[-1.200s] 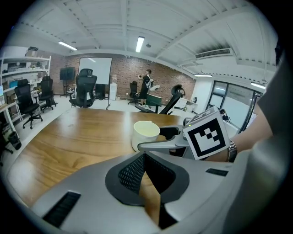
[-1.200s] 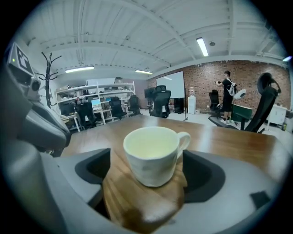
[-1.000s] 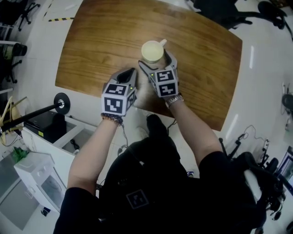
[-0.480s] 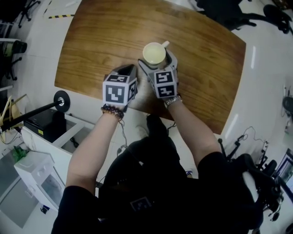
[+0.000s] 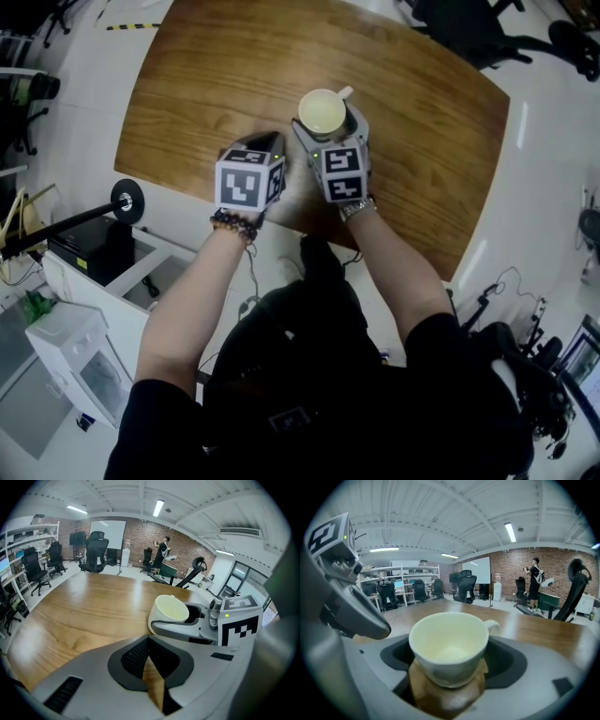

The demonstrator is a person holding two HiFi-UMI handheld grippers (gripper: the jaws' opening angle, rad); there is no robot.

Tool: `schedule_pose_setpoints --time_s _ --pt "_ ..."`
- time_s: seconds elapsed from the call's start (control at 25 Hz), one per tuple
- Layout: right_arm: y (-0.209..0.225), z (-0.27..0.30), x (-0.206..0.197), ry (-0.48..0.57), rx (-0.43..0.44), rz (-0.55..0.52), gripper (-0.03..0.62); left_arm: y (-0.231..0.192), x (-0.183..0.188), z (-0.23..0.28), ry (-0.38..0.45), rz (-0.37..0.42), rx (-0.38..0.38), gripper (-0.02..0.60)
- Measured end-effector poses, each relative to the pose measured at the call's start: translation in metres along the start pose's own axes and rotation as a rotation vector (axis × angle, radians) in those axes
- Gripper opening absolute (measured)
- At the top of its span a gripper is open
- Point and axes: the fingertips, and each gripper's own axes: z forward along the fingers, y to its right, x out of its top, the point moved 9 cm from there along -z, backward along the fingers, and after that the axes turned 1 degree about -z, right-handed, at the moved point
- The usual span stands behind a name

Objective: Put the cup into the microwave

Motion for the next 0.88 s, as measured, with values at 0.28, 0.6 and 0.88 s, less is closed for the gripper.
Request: schedule_pose_setpoints --time_s 0.28,0.6,0.88 --pt "-0.006 -0.006 0.003 -0.009 0.041 -0.006 0.456 -0.001 -0.002 -0.001 -0.004 0.005 0.015 0.0" --pt "-0.02 -0.012 0.008 0.01 0.109 -0.048 0.454 -0.003 -0.016 -0.006 -0.009 -0.023 0.03 0.001" --pt "-0.04 -0.015 0.015 0.003 0.184 -0.084 0.455 -0.012 -0.022 -0.025 0.042 -0.066 0.073 0.001"
